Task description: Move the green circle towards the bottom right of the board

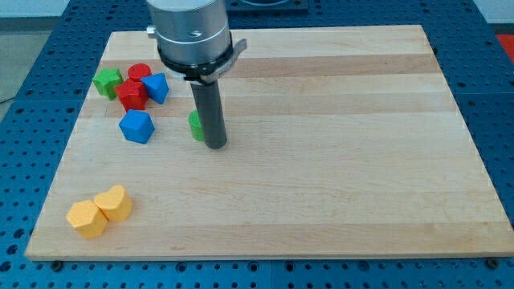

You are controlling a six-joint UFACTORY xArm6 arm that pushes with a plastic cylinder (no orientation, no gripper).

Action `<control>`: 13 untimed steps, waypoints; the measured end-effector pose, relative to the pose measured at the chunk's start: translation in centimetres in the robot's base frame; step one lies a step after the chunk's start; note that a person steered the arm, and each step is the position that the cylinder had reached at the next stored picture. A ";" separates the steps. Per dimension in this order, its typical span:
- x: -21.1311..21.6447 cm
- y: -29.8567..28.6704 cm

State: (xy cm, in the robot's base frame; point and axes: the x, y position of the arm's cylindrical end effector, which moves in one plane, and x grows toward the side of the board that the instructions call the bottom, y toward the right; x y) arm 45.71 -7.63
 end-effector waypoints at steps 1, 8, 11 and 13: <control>0.9 -4.7; -6.5 3.1; 1.7 21.2; -3.7 19.8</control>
State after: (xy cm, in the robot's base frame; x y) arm 42.03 12.19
